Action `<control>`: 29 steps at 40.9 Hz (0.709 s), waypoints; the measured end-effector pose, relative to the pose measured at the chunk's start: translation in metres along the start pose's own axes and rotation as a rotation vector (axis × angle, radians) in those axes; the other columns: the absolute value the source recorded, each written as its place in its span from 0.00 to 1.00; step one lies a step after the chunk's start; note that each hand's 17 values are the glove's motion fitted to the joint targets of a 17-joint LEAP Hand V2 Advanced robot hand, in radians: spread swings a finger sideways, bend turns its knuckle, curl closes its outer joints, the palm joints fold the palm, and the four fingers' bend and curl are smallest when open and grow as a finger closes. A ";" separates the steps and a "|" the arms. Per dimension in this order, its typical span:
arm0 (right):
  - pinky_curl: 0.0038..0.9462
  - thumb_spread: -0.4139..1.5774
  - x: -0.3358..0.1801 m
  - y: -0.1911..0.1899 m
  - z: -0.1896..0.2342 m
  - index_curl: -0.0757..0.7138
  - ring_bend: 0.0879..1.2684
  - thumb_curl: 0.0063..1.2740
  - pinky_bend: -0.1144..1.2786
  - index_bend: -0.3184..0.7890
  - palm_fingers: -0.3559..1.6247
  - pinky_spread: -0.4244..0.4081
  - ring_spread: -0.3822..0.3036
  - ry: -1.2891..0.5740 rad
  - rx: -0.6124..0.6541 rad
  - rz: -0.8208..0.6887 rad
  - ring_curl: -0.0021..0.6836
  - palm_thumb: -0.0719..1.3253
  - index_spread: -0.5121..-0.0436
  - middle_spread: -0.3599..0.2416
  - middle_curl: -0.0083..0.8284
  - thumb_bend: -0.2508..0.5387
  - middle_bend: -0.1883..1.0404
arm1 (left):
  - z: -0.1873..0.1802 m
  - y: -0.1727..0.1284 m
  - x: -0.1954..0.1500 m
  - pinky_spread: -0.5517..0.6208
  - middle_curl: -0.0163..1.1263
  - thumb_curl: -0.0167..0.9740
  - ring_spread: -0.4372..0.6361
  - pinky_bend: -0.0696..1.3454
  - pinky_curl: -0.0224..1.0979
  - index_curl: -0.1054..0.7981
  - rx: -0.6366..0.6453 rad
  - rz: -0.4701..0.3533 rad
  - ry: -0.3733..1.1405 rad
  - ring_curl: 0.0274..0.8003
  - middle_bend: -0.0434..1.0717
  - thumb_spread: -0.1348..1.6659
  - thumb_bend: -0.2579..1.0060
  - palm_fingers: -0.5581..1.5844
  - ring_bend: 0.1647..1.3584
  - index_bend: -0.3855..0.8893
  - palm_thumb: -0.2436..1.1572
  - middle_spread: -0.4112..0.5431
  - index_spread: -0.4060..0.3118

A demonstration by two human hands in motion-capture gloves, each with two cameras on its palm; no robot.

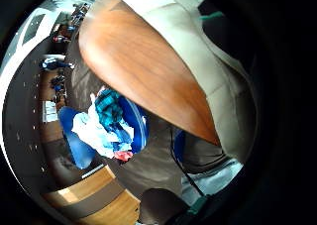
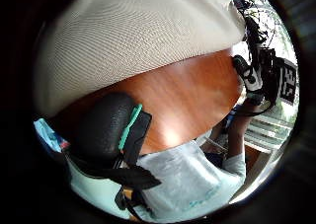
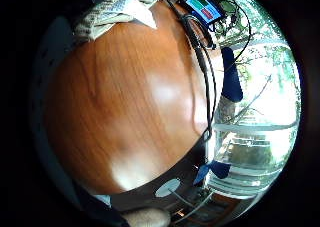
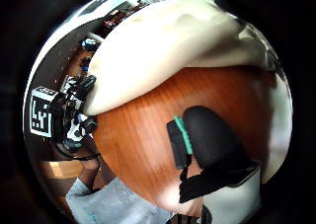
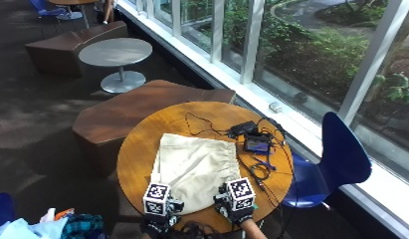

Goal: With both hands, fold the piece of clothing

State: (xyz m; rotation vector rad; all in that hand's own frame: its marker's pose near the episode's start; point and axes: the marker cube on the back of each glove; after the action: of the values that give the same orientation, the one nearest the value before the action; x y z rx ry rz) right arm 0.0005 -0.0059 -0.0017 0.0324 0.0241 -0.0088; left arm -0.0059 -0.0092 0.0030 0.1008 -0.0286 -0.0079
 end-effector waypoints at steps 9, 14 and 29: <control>0.16 0.65 -0.002 -0.018 -0.006 0.35 0.21 0.12 0.30 0.62 0.59 0.53 0.30 0.117 0.217 -0.074 0.21 0.46 0.45 0.25 0.21 0.79 0.39 | -0.020 -0.017 -0.016 0.46 0.17 0.14 0.30 0.35 0.17 0.31 0.509 0.004 -0.257 0.22 0.27 0.57 0.37 0.68 0.26 0.53 0.44 0.27 0.32; 0.19 0.71 -0.020 -0.003 -0.050 0.40 0.28 0.16 0.28 0.58 0.78 0.42 0.17 0.166 0.387 -0.198 0.31 0.55 0.42 0.18 0.30 0.85 0.47 | -0.040 0.009 -0.014 0.37 0.25 0.19 0.15 0.29 0.20 0.38 0.414 0.110 -0.142 0.31 0.36 0.63 0.41 0.82 0.32 0.53 0.53 0.16 0.21; 0.34 0.75 0.024 -0.045 -0.153 0.49 0.51 0.18 0.39 0.42 0.89 0.13 0.09 -0.244 0.273 -0.106 0.57 0.58 0.34 0.10 0.45 0.71 0.53 | -0.170 -0.022 -0.043 0.28 0.35 0.28 0.03 0.22 0.27 0.49 0.098 0.172 0.006 0.46 0.40 0.68 0.38 0.85 0.45 0.48 0.64 0.08 0.12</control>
State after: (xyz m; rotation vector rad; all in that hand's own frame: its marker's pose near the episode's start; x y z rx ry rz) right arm 0.0202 -0.0460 -0.1567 0.3023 -0.2200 -0.1222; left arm -0.0444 -0.0132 -0.1693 0.1956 -0.0318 0.1653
